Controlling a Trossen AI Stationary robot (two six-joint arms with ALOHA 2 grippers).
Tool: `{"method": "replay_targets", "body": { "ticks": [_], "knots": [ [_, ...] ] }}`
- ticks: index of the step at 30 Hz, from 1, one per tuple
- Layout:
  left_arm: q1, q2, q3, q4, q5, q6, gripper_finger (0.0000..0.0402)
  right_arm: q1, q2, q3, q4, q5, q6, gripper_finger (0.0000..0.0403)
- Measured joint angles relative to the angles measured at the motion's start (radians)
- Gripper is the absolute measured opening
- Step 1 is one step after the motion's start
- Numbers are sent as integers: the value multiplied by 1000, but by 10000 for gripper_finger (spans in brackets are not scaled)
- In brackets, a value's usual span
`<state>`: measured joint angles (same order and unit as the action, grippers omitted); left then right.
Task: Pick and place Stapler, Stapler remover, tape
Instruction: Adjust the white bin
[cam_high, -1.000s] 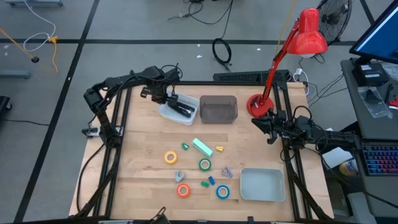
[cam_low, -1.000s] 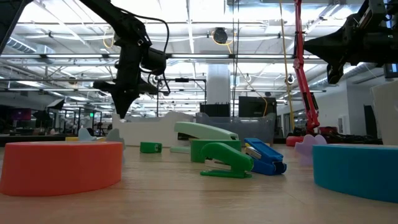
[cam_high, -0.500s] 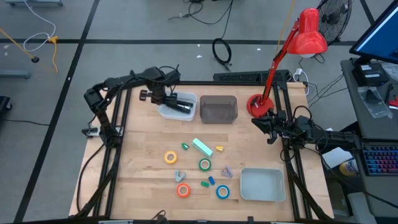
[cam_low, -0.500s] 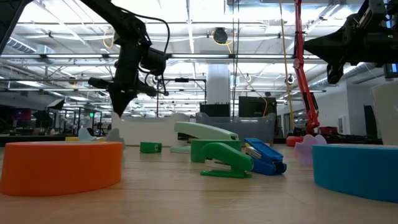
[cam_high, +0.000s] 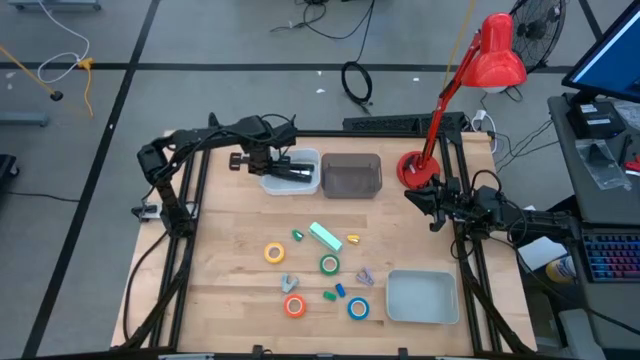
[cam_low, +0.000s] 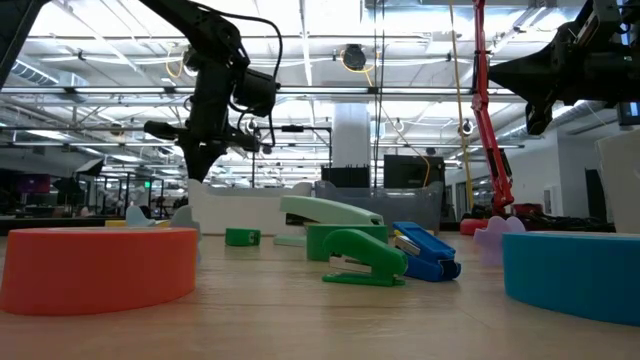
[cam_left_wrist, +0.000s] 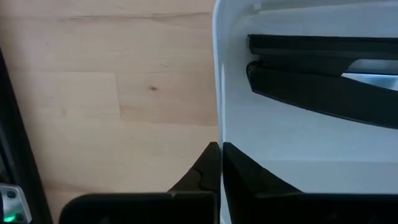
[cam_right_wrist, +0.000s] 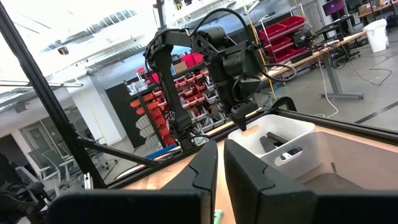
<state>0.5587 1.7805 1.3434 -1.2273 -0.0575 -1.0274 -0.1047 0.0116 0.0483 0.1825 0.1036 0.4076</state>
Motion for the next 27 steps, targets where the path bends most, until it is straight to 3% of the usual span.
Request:
{"method": "replay_targets", "body": {
  "ticks": [5,11,18,27],
  "knots": [
    [6,0,0,-11,-11,1,18,0,0,0,0,0,0,20],
    [5,0,0,-54,-39,24,4,0,0,0,0,0,0,20],
    [3,0,0,-54,-41,32,29,0,0,0,0,0,0,20],
    [2,0,0,-53,-42,50,33,0,0,0,0,0,0,20]
  ]
}}
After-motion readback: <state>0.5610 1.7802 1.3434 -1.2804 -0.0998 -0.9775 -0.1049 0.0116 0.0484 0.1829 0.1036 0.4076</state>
